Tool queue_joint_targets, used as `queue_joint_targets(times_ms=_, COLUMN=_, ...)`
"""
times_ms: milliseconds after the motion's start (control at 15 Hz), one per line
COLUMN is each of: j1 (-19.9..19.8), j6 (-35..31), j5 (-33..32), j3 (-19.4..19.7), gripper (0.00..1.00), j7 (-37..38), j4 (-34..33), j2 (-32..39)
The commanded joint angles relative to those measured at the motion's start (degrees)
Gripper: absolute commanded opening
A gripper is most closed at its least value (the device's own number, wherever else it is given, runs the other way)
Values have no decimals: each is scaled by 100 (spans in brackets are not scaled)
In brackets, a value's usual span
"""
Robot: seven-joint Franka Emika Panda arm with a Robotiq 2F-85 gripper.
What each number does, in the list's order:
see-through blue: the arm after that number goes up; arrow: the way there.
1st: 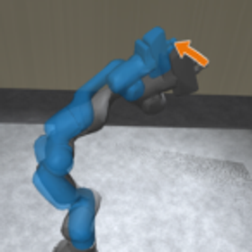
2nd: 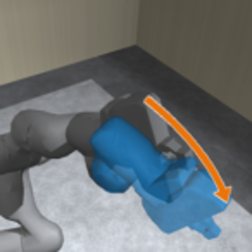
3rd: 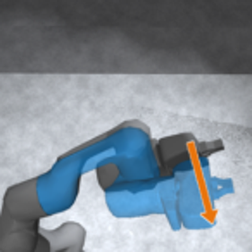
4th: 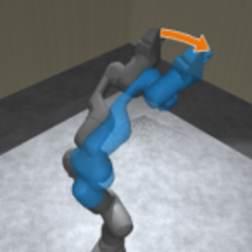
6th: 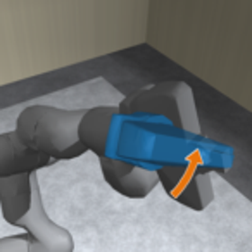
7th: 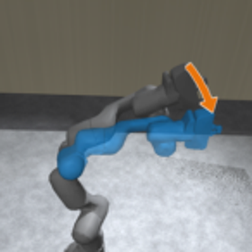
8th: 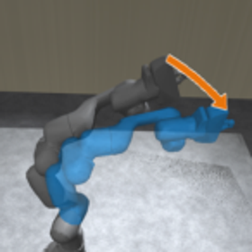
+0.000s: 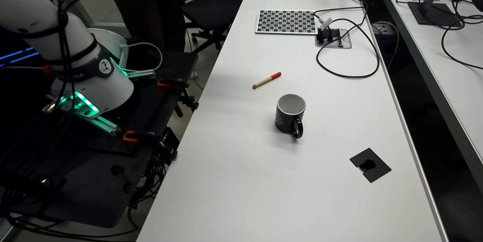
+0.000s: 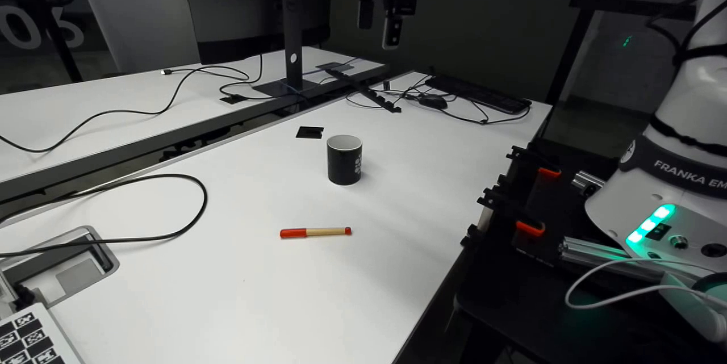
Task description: Pick up the pen and put it in the mug
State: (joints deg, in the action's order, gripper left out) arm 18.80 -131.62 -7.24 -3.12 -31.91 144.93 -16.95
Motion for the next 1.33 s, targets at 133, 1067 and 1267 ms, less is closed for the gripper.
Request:
queue_joint_targets(times_ms=133, j1=-239, j6=869, j5=-73, j3=-233, gripper=100, j7=-831, j4=-1257, j2=1357)
queue_joint_targets(times_ms=1067, j1=-569, j6=837, j5=-495, j3=-668, gripper=100, j7=1050, j4=-1902, j2=2442)
queue_joint_targets(times_ms=1267, j1=-613, j6=501, j5=-345, j3=-674, gripper=100, j7=1103, j4=-1818, j2=2421)
